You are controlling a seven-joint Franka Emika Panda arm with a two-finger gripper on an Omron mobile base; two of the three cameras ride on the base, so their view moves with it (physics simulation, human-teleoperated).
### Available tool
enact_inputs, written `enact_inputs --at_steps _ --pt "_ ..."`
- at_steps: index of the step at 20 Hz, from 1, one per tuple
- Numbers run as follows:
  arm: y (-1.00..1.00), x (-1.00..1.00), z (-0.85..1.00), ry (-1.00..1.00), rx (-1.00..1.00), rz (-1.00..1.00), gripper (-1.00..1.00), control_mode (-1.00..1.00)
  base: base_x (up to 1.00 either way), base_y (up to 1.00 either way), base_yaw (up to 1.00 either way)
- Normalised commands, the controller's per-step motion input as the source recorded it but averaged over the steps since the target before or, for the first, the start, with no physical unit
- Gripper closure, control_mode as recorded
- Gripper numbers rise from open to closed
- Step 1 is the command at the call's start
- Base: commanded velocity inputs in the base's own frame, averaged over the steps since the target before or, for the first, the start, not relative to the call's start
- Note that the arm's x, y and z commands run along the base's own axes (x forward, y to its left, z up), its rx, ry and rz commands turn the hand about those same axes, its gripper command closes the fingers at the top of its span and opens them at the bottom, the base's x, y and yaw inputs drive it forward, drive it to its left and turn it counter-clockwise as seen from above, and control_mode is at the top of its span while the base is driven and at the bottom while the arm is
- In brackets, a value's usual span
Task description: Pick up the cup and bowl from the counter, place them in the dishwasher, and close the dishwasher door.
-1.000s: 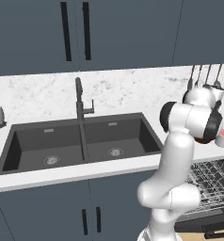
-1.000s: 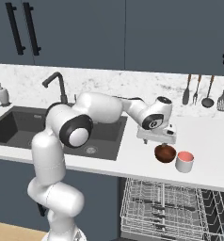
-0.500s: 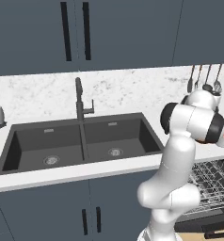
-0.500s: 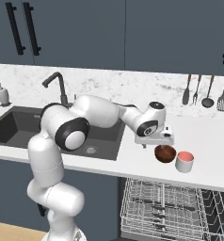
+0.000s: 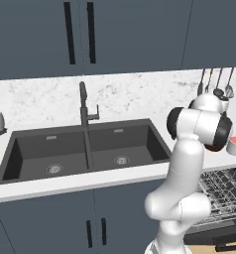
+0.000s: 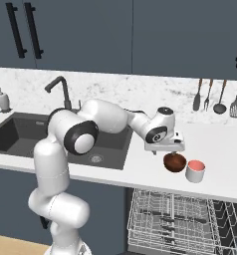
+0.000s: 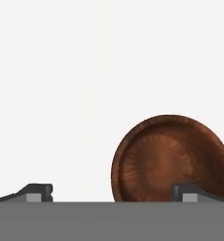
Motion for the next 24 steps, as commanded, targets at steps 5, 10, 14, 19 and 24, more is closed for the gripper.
enact_inputs --at_steps 5,10,14,19,24 --pt "-0.31 0.07 0.0 0.03 0.03 0.0 -1.0 -1.0 0.0 0.0 0.0" --pt "-0.04 0.0 -0.1 0.03 0.0 0.0 -1.0 -1.0 0.0 0.0 0.0" --pt "0.0 0.0 -0.31 0.03 0.0 0.0 -1.0 -1.0 0.0 0.0 0.0" --pt "0.0 0.0 -0.47 0.0 0.0 0.0 -1.0 -1.0 0.0 0.0 0.0" --pt "0.0 0.0 -0.45 0.0 0.0 0.0 -1.0 -1.0 0.0 0.0 0.0"
